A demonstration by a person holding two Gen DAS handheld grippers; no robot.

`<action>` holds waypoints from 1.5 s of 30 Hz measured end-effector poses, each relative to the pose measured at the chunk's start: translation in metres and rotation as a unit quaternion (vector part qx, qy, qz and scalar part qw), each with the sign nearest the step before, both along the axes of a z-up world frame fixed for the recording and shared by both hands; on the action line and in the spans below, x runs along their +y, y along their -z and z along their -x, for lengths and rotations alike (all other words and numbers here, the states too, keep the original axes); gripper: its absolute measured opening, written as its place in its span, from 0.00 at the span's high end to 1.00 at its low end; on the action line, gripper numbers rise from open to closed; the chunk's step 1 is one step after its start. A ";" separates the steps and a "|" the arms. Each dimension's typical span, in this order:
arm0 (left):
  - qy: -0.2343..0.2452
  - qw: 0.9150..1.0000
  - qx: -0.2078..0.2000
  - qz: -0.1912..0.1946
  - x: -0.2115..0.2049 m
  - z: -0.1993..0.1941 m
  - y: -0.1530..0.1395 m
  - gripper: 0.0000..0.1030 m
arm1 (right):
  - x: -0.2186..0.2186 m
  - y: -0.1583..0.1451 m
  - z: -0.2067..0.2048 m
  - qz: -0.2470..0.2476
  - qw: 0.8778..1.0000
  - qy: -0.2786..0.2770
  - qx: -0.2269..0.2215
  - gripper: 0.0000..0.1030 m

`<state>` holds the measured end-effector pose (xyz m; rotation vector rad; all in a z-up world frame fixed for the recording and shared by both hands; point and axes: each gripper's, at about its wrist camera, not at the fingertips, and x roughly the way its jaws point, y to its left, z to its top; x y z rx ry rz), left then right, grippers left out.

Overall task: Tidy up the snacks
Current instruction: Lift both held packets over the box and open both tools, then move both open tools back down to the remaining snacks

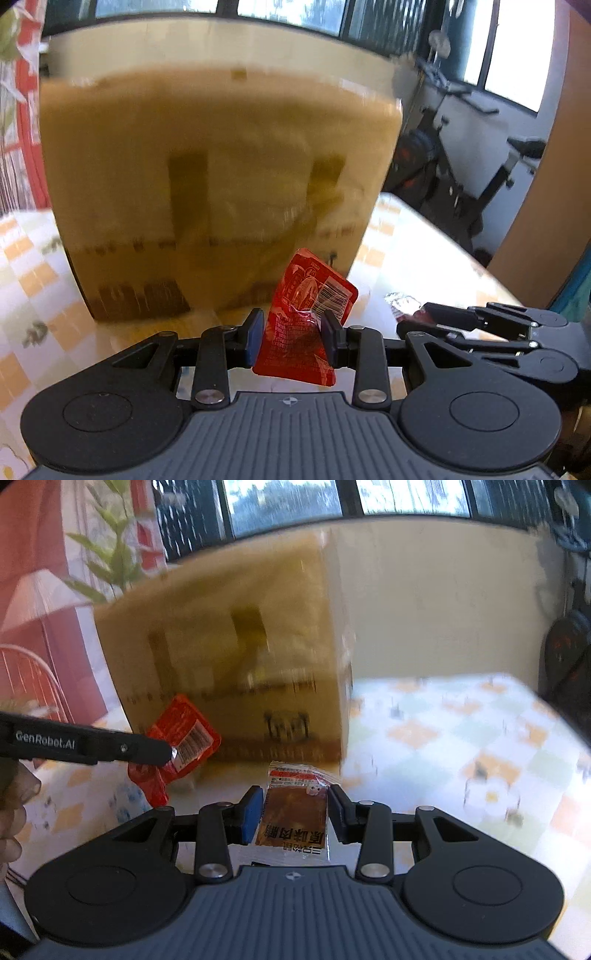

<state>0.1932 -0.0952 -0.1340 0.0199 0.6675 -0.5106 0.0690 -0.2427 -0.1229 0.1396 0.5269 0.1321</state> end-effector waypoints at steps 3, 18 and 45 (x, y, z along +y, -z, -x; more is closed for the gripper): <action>-0.004 0.999 -0.032 0.016 0.010 0.005 -0.023 0.66 | -0.001 -0.028 -0.004 0.004 0.999 -0.007 -0.039 0.60; -0.080 0.980 -0.173 0.060 0.057 -0.052 -0.148 0.66 | 0.039 -0.142 -0.118 0.029 0.982 -0.093 -0.164 0.60; -0.060 0.995 -0.071 0.034 0.116 -0.036 -0.118 0.41 | 0.080 -0.111 -0.078 -0.002 0.986 -0.132 -0.099 0.38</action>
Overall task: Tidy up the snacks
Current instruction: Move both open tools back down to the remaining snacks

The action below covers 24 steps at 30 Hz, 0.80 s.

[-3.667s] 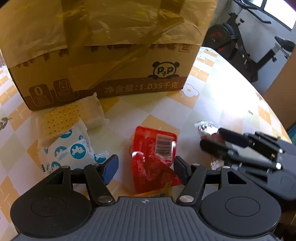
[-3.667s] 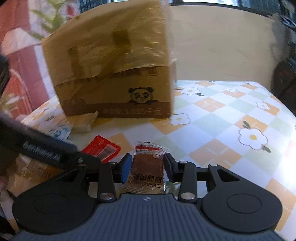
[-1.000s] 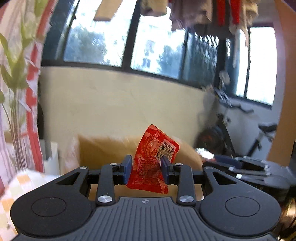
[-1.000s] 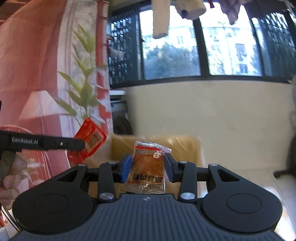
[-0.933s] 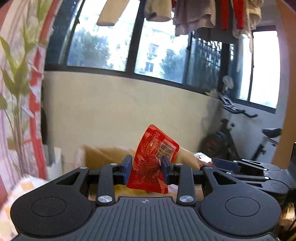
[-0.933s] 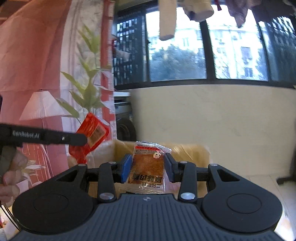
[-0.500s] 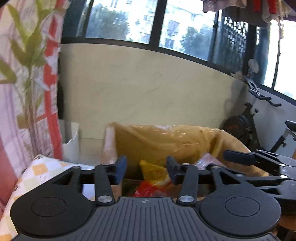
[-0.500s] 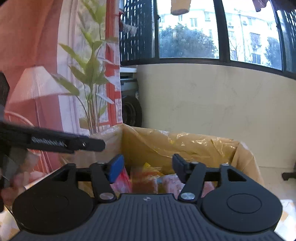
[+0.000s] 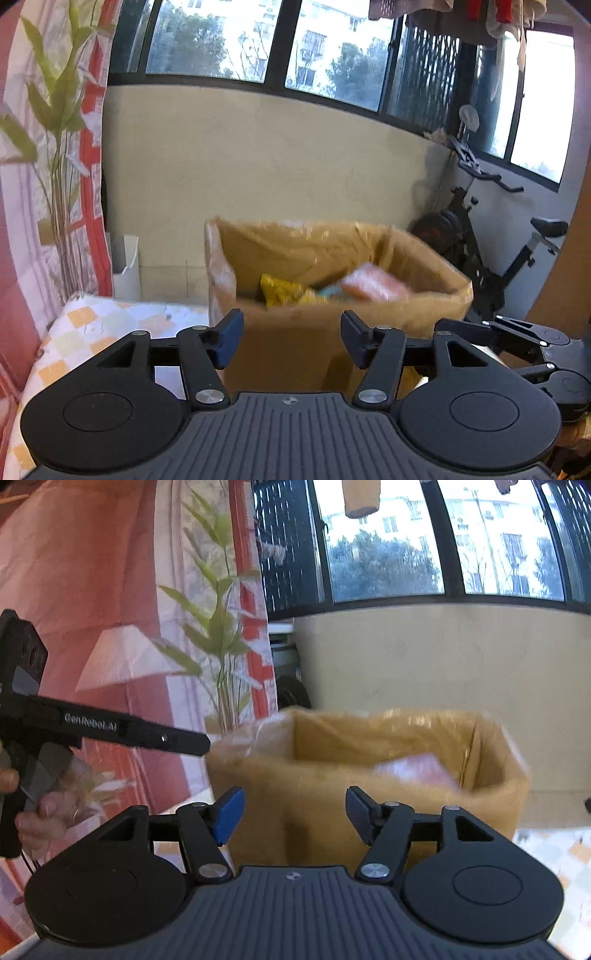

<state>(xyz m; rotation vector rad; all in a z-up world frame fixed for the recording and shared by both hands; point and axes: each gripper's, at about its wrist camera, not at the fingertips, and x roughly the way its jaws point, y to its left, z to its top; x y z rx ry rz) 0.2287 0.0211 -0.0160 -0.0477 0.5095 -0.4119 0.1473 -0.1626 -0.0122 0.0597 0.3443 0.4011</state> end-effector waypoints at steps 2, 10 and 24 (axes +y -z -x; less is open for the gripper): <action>-0.002 1.000 0.016 -0.002 0.002 0.008 0.013 0.41 | 0.002 0.013 0.010 0.004 1.000 -0.004 0.017 0.38; -0.007 0.994 0.113 0.003 0.005 0.021 0.083 0.41 | 0.001 0.080 0.039 0.045 0.991 -0.013 0.129 0.36; 0.003 0.981 0.192 -0.005 -0.006 0.028 0.141 0.41 | 0.005 0.117 0.051 0.063 0.976 -0.040 0.202 0.31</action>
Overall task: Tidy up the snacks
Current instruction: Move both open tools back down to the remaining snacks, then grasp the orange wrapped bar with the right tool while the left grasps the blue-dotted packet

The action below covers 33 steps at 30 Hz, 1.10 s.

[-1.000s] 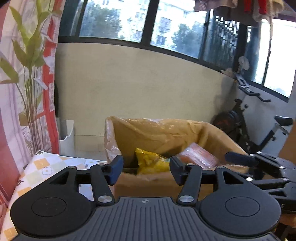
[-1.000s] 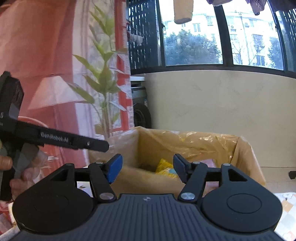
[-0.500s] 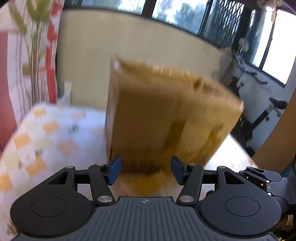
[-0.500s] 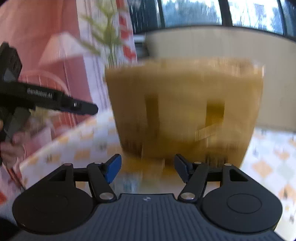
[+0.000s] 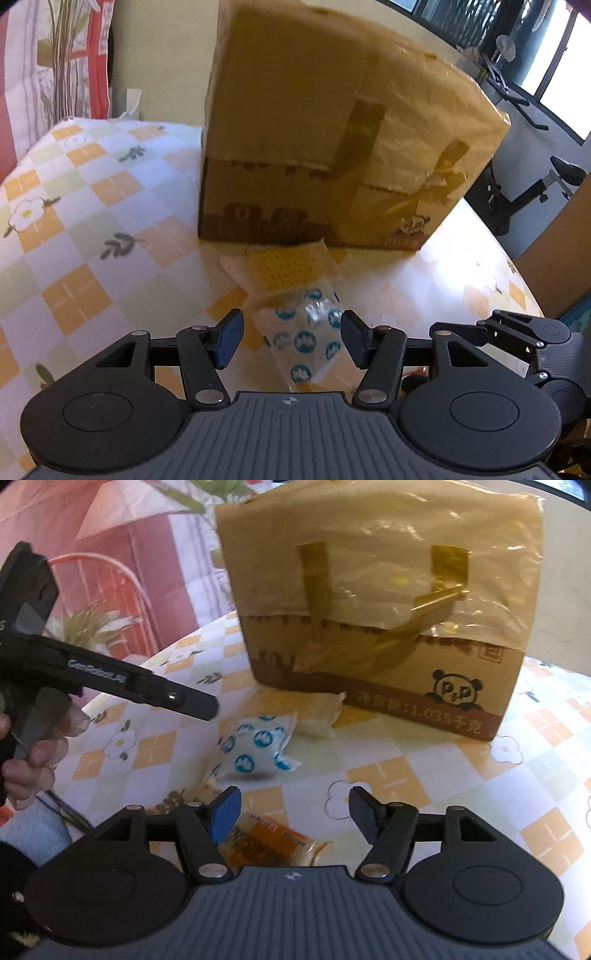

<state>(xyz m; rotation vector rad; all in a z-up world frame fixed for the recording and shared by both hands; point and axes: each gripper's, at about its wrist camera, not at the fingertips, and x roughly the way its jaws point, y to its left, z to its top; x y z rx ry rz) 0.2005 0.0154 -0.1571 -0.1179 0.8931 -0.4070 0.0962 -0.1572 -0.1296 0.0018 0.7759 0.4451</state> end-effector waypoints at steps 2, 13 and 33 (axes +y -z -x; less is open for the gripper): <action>0.002 1.000 0.006 -0.002 -0.004 0.001 0.005 0.41 | 0.002 0.001 0.002 0.001 1.000 -0.008 0.001 0.29; -0.002 1.000 0.016 -0.002 -0.007 0.003 0.012 0.41 | 0.032 0.019 -0.002 0.050 0.995 -0.090 0.007 0.18; 0.010 1.000 0.013 0.000 -0.023 -0.007 0.015 0.41 | -0.028 0.011 0.017 0.025 0.997 -0.069 0.031 0.59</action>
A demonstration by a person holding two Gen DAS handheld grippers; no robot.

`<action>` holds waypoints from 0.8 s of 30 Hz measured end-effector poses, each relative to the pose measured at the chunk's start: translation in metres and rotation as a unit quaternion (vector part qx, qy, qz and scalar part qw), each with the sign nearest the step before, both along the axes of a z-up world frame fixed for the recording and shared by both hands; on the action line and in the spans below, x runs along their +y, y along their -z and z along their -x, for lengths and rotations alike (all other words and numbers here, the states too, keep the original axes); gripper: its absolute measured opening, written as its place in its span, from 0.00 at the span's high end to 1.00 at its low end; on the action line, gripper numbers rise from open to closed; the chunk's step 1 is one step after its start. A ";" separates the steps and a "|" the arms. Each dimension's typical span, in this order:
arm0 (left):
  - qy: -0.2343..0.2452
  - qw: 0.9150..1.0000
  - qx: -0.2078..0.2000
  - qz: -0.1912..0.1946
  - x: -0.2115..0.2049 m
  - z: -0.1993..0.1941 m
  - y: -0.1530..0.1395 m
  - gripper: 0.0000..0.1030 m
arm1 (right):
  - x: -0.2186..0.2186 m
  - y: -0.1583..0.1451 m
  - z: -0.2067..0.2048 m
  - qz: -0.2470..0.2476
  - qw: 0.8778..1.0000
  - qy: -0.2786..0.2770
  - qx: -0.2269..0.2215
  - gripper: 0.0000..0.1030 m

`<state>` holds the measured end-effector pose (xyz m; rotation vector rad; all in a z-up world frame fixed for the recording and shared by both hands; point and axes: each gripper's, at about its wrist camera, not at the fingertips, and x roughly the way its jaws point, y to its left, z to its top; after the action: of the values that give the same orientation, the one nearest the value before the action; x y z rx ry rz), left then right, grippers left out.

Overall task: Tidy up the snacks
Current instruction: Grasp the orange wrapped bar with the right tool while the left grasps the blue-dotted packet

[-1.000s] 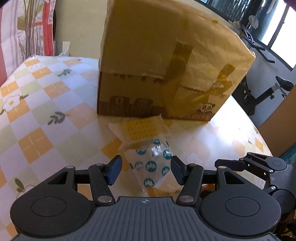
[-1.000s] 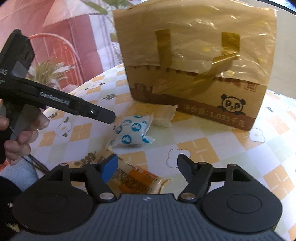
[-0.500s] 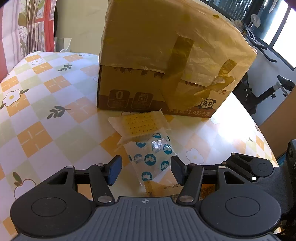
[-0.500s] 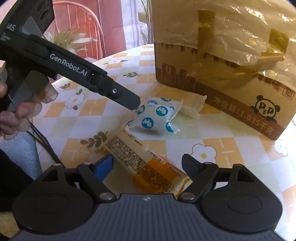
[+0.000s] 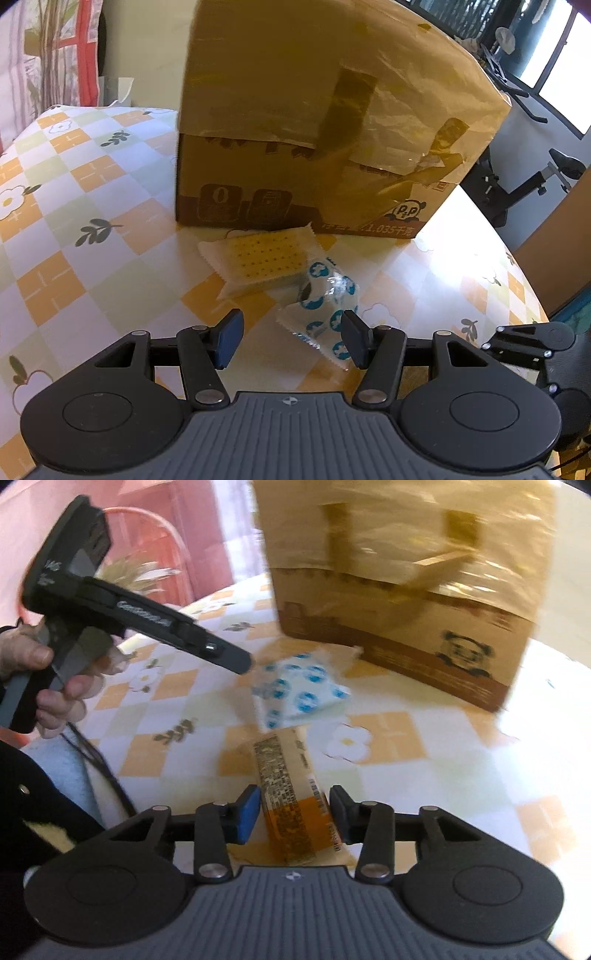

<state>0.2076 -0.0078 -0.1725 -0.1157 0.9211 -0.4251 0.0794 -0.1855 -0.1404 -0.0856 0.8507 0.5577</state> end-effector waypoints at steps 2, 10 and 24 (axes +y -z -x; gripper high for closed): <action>0.007 1.000 0.000 -0.001 -0.006 -0.001 0.000 0.41 | -0.013 -0.001 0.001 0.001 1.000 0.029 0.000 0.59; 0.045 0.998 -0.026 -0.039 -0.039 -0.011 0.003 0.41 | -0.041 0.001 -0.016 -0.013 0.990 0.141 -0.020 0.62; 0.081 0.989 -0.040 -0.119 -0.079 -0.016 0.029 0.41 | -0.034 0.010 -0.036 -0.043 0.982 0.181 -0.031 0.62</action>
<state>0.2239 -0.0864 -0.2018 0.1937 0.8992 -0.4634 0.1151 -0.2196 -0.1505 0.1286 0.7575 0.2480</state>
